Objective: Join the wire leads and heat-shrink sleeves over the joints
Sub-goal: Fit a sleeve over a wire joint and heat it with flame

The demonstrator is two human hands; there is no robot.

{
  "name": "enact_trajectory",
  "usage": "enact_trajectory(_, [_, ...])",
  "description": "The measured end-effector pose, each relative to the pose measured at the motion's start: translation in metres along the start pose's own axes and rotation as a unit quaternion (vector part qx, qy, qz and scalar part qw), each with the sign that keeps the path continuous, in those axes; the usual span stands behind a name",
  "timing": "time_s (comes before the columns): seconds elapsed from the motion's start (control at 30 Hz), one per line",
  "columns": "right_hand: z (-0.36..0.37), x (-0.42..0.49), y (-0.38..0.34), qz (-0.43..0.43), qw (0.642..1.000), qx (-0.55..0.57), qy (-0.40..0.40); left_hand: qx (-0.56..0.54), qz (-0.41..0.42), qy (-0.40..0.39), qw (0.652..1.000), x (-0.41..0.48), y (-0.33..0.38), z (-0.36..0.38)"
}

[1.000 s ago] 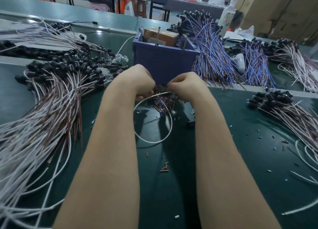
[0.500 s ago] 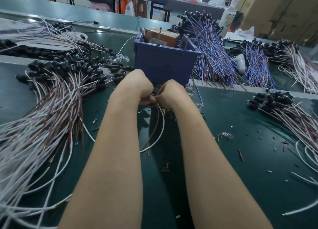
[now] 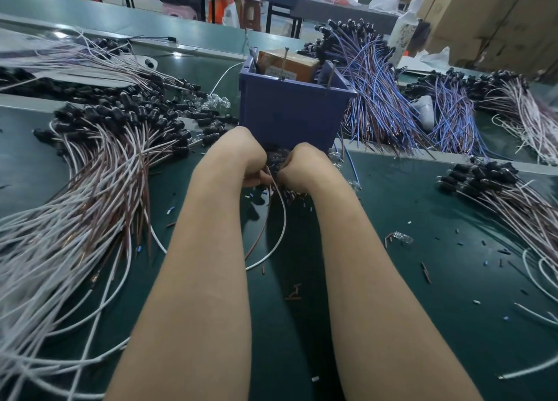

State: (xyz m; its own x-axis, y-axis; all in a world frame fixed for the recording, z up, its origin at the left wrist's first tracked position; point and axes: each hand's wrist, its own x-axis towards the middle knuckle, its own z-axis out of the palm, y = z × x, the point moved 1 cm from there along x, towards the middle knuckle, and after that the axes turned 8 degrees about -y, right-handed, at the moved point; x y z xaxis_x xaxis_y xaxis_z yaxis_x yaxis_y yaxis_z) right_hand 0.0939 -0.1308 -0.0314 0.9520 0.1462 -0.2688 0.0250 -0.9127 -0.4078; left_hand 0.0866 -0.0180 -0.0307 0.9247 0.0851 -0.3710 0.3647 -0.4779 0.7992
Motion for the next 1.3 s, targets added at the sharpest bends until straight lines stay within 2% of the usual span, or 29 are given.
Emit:
enact_trajectory(0.2, [-0.002, -0.003, -0.005, -0.032, 0.999, 0.017, -0.017, -0.065, 0.030, 0.088, 0.994, 0.001, 0.003, -0.010])
enact_trajectory(0.33, [0.000, 0.000, -0.007, -0.031, 0.999, 0.011, -0.018, -0.025, 0.043, 0.134, 0.990, 0.000, 0.005, -0.015])
enact_trajectory(0.43, [0.003, 0.001, -0.005, -0.016, 1.000, 0.020, 0.008, 0.000, 0.031, 0.119, 0.992, 0.000, 0.004, -0.014])
enact_trajectory(0.6, [0.016, 0.006, -0.014, 0.003, 0.998, 0.021, 0.053, -0.024, 0.000, 0.072, 0.997, -0.002, 0.005, -0.009])
enact_trajectory(0.73, [0.010, 0.004, -0.005, -0.024, 0.993, 0.081, 0.077, -0.020, 0.020, 0.072, 0.997, -0.002, 0.003, -0.010])
enact_trajectory(0.87, [-0.014, -0.004, 0.008, -0.101, 0.968, 0.214, 0.087, -0.020, 0.087, 0.055, 0.995, -0.004, 0.007, -0.008])
enact_trajectory(1.0, [-0.024, -0.007, 0.014, -0.140, 0.965, 0.209, 0.075, -0.069, 0.187, 0.027, 0.980, -0.010, 0.018, -0.001])
enact_trajectory(1.13, [-0.027, -0.007, 0.011, -0.135, 0.961, 0.236, 0.049, -0.081, 0.220, 0.050, 0.971, -0.013, 0.024, 0.000])
enact_trajectory(1.3, [-0.028, -0.021, 0.001, -0.141, 0.883, 0.444, -0.058, -0.108, 0.250, 0.100, 0.957, -0.022, 0.033, -0.001])
